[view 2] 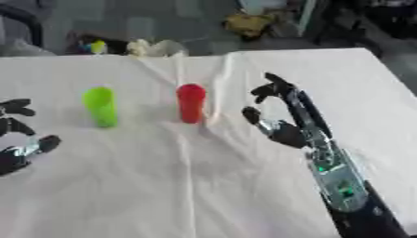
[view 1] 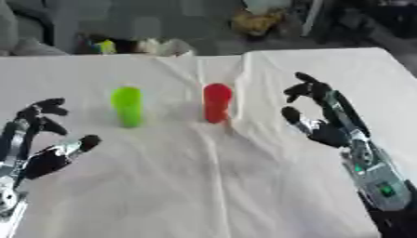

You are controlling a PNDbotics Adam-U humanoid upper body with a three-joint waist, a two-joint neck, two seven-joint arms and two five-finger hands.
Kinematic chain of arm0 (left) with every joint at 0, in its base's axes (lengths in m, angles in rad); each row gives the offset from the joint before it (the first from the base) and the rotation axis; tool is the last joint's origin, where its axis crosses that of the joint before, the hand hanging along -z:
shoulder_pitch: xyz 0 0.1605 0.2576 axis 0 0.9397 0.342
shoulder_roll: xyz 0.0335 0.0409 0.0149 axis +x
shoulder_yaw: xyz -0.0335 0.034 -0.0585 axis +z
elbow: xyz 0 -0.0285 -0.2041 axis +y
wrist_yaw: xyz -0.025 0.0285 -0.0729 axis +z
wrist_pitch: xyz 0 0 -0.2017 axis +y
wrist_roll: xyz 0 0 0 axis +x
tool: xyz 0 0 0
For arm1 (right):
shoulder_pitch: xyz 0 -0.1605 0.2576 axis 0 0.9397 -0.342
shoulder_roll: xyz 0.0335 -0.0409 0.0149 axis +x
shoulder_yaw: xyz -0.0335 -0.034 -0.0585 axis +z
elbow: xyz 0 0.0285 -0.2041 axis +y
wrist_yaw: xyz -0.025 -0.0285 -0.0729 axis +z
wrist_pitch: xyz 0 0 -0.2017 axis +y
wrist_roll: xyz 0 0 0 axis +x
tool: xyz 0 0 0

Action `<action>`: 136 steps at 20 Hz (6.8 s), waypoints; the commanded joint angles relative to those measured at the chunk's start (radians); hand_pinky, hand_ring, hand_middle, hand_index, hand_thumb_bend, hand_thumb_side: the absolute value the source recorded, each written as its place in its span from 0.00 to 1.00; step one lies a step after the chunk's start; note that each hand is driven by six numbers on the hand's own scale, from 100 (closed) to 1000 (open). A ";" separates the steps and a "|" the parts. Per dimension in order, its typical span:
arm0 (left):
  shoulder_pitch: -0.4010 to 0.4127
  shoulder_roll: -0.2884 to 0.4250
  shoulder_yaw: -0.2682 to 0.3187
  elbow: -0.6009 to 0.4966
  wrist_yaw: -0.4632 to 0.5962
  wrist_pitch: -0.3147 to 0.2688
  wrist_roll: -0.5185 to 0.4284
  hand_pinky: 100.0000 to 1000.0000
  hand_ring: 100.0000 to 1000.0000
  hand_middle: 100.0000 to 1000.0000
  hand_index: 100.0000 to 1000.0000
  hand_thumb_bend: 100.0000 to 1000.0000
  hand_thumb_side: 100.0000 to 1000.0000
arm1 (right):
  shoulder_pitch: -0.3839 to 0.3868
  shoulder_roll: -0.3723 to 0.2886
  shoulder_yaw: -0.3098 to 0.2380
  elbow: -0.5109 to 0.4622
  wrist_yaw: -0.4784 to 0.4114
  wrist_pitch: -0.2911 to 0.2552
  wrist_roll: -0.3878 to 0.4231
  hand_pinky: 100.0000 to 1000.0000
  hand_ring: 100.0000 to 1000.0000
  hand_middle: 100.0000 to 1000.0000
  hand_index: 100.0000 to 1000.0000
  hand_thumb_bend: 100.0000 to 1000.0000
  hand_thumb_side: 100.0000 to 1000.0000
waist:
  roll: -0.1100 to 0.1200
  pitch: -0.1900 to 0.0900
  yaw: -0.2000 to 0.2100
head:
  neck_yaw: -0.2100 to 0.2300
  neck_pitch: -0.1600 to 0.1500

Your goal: Pour the contents of one cup into another cup.

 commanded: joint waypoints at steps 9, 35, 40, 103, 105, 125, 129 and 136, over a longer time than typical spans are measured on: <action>-0.164 -0.001 -0.029 0.238 -0.050 -0.032 0.067 0.59 0.44 0.61 0.80 0.94 0.45 | -0.015 -0.008 0.006 -0.018 -0.007 -0.006 0.010 0.83 0.99 0.47 0.66 0.52 0.70 | -0.006 -0.005 -0.017 | 0.014 -0.012; -0.372 -0.009 -0.040 0.467 -0.060 -0.127 0.090 0.59 0.43 0.59 0.78 1.00 0.40 | -0.039 0.010 0.024 -0.036 -0.007 -0.017 0.033 0.83 1.00 0.47 0.66 0.52 0.70 | -0.018 0.054 -0.094 | 0.037 -0.036; -0.390 -0.011 -0.050 0.474 -0.071 -0.138 0.066 0.59 0.42 0.58 0.78 0.99 0.40 | -0.044 0.012 0.027 -0.037 -0.008 -0.019 0.035 0.83 0.99 0.47 0.66 0.51 0.70 | -0.017 0.060 -0.108 | 0.038 -0.043; -0.177 0.097 -0.147 -0.303 0.158 -0.018 -0.119 0.18 0.00 0.19 0.72 0.07 0.13 | -0.267 -0.108 0.056 0.427 0.000 -0.052 -0.058 0.82 1.00 0.45 0.74 0.65 0.56 | 0.028 0.017 0.118 | -0.105 -0.085; -0.176 0.090 -0.149 -0.316 0.162 -0.017 -0.125 0.19 0.00 0.19 0.72 0.07 0.13 | -0.285 -0.116 0.059 0.451 0.028 -0.060 -0.072 0.83 1.00 0.45 0.74 0.66 0.56 | 0.033 0.019 0.130 | -0.112 -0.091; -0.198 0.056 -0.169 -0.382 0.197 -0.004 -0.160 0.19 0.00 0.19 0.72 0.06 0.13 | -0.383 -0.090 0.085 0.615 0.183 -0.130 -0.051 0.83 1.00 0.45 0.75 0.69 0.58 | 0.056 0.040 0.196 | -0.129 -0.118; -0.200 0.053 -0.172 -0.383 0.197 -0.004 -0.163 0.19 0.00 0.19 0.72 0.05 0.14 | -0.396 -0.081 0.087 0.625 0.190 -0.134 -0.048 0.83 1.00 0.45 0.75 0.69 0.58 | 0.056 0.042 0.201 | -0.130 -0.121; -0.202 0.049 -0.176 -0.383 0.197 -0.004 -0.168 0.19 0.00 0.19 0.72 0.04 0.14 | -0.413 -0.069 0.091 0.641 0.205 -0.143 -0.043 0.83 1.00 0.45 0.75 0.69 0.58 | 0.058 0.044 0.213 | -0.130 -0.125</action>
